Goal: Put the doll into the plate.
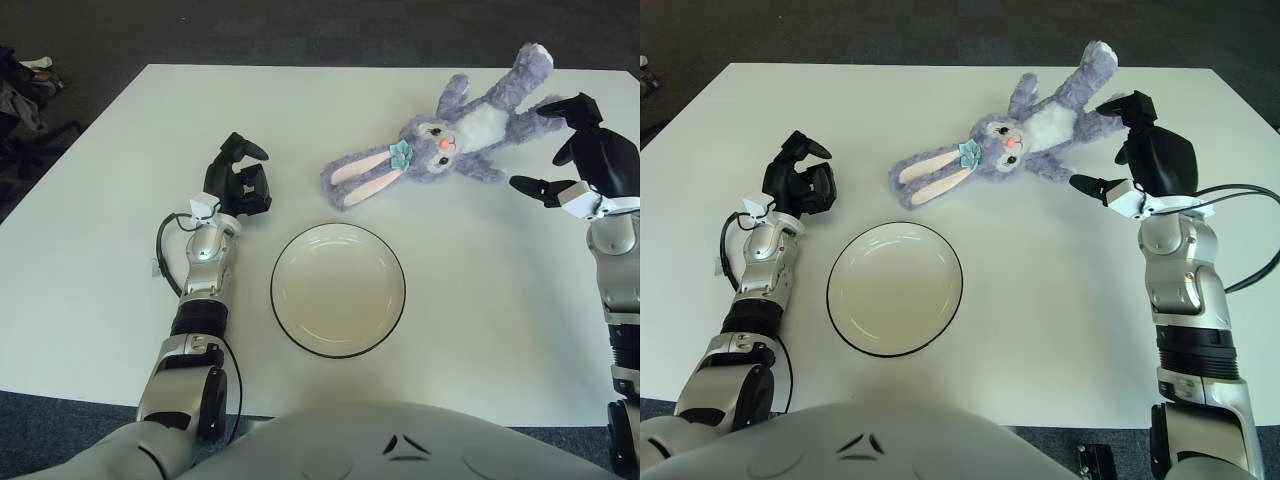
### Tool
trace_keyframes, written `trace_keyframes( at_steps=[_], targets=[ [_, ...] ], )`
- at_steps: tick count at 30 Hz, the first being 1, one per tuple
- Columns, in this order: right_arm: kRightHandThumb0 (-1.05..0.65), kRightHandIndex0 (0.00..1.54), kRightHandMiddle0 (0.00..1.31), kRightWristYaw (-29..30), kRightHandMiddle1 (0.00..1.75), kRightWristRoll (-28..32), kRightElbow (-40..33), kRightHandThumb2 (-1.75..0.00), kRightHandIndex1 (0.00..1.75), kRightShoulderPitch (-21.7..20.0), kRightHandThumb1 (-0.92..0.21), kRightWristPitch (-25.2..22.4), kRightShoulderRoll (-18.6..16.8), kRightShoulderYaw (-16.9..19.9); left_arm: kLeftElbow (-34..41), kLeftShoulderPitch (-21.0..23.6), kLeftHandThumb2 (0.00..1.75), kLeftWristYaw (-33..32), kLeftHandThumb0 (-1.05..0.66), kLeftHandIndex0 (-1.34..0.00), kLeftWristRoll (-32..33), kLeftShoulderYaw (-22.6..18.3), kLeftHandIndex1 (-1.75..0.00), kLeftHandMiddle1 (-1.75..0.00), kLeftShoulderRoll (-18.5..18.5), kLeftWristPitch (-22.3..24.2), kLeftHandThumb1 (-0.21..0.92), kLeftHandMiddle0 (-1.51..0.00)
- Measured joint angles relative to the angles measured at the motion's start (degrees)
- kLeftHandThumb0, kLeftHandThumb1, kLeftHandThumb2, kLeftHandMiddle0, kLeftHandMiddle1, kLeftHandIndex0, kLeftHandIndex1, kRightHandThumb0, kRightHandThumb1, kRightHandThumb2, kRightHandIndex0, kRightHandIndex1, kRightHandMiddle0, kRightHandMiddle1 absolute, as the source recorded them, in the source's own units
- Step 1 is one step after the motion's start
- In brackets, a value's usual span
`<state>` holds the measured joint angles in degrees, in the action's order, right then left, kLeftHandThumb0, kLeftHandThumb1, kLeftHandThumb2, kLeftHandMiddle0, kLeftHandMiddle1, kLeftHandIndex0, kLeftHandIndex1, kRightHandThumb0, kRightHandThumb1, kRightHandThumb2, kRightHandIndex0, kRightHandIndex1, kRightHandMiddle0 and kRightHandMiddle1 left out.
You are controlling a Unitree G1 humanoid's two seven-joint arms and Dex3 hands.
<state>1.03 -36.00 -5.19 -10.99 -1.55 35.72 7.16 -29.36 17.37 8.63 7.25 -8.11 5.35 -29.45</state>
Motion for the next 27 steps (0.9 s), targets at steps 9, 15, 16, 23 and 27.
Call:
trace_keyframes(
  at_steps=[9,15,16,23,27],
  targets=[
    [-0.79,1.09,0.0,-4.99,0.82,-1.81,-2.9,-0.78,1.75,-1.16,-0.36,-3.32,1.51,-1.48,-0.29,0.28,1.14,0.59,-0.44,-0.5,0.43,0.4,-1.75,-1.75,-0.1,0.01,0.46,-1.15],
    [-0.84,1.1,0.0,-8.16,0.76,-3.71,-4.81,-0.76,1.75,-1.81,-0.39,-6.15,1.86,-2.98,-0.5,0.44,1.12,1.22,-0.43,-0.49,0.63,0.46,-1.75,-1.75,-0.12,0.0,0.47,-1.14],
    [-0.85,1.1,0.0,-8.93,0.75,-4.16,-5.0,-0.76,1.75,-1.95,-0.4,-6.55,2.1,-3.39,-0.53,0.45,1.12,1.28,-0.43,-0.49,0.65,0.47,-1.75,-1.75,-0.14,0.0,0.47,-1.14],
    [-0.82,0.38,0.0,-16.99,0.39,-8.99,-6.77,-0.75,1.64,-3.52,-0.42,-10.01,5.21,-6.73,-0.71,0.53,1.11,2.02,-0.43,-0.48,0.77,0.51,-1.75,-1.75,-0.14,0.01,0.48,-1.13],
    [-0.85,0.08,0.0,-20.45,0.17,-11.46,-8.11,-0.75,0.76,-4.64,-0.44,-12.03,6.33,-7.93,-0.76,0.53,1.12,2.27,-0.43,-0.49,0.77,0.52,-1.75,-1.75,-0.09,0.04,0.47,-1.13]
  ],
)
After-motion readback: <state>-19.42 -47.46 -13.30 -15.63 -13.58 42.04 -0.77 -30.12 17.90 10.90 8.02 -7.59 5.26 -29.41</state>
